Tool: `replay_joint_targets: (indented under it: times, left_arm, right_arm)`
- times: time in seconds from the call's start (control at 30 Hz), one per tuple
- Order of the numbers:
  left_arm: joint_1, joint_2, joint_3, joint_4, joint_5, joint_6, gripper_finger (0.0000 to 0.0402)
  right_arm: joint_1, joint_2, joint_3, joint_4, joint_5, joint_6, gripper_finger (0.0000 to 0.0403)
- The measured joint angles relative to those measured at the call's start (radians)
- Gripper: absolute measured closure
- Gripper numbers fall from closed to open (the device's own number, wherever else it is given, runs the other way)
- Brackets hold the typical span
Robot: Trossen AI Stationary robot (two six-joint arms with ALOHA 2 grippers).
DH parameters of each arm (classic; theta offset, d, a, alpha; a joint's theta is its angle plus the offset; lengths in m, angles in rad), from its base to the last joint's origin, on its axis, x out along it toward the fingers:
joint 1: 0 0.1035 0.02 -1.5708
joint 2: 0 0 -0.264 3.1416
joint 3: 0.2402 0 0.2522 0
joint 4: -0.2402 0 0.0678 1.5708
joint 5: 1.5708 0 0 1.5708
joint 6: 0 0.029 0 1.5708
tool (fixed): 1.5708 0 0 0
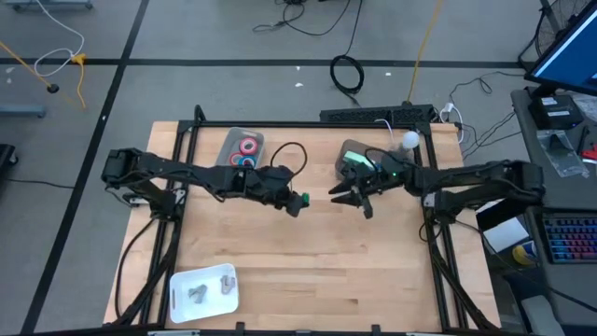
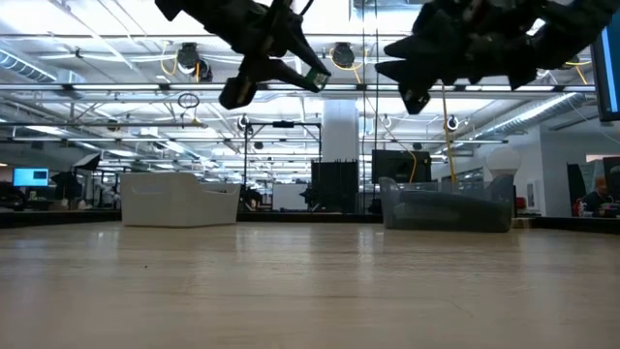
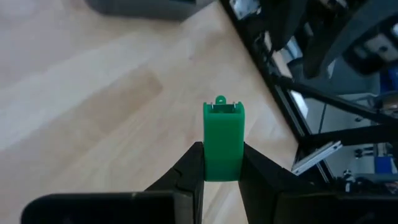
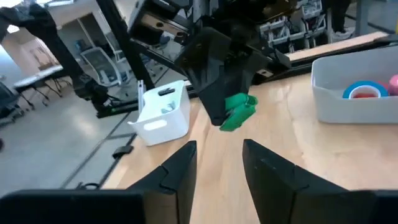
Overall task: Pick and place Stapler, Stapler remover, tape
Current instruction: Put the green stapler into the black bin
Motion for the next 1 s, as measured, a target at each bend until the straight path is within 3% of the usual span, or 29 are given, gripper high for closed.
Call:
replay_joint_targets:
  times: [0.5,0.83,1.0]
  left_arm:
    - [-0.003,0.0,0.0,0.064,-0.042,0.118,0.0326]
    - [-0.005,0.0,0.0,0.066,-0.023,0.183,0.0326]
    - [-0.005,0.0,0.0,0.066,-0.022,0.205,0.0326]
  right_arm:
    - [-0.03,0.243,0.214,-0.006,-0.033,-0.062,0.0158]
    - [-0.05,0.356,0.307,0.004,-0.153,0.036,0.0158]
    - [-0.05,0.358,0.309,-0.015,-0.157,0.049,0.0174]
